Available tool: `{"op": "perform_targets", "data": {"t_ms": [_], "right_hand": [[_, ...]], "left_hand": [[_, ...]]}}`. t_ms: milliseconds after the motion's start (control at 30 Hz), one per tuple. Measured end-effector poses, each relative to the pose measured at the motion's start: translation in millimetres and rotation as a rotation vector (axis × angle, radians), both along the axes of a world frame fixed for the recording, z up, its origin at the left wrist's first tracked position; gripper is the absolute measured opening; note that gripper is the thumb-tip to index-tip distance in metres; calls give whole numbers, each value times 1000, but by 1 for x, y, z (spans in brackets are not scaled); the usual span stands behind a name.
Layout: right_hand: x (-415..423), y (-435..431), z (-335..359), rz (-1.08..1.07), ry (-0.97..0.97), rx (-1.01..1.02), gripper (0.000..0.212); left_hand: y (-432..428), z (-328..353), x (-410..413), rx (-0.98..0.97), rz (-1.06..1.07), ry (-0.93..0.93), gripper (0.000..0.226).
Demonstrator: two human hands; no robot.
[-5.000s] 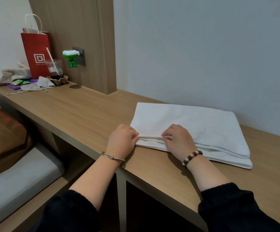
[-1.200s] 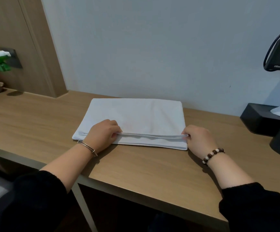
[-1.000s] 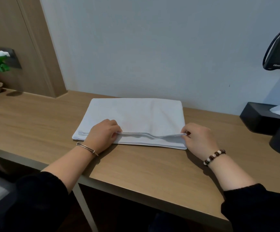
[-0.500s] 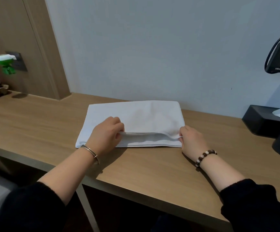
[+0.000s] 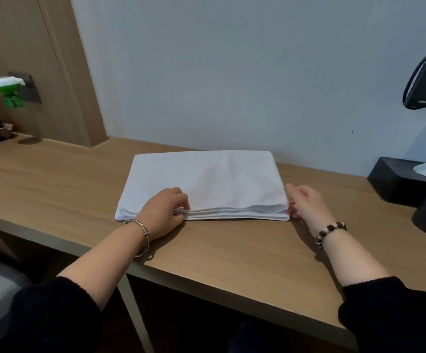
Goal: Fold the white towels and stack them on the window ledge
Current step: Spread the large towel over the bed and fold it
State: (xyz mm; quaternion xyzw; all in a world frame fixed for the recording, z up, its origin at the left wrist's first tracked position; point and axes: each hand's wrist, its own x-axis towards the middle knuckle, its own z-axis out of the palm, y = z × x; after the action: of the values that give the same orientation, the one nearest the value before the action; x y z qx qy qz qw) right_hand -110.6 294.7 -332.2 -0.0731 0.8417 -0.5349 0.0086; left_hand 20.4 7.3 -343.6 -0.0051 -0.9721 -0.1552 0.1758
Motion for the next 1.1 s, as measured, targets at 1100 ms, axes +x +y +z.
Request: {"op": "perform_targets", "data": {"t_ms": [1100], "right_hand": [[4,3,5,17,-75,310,13]], "left_hand": [[-11,9,5,-50,-46,151,17]]}}
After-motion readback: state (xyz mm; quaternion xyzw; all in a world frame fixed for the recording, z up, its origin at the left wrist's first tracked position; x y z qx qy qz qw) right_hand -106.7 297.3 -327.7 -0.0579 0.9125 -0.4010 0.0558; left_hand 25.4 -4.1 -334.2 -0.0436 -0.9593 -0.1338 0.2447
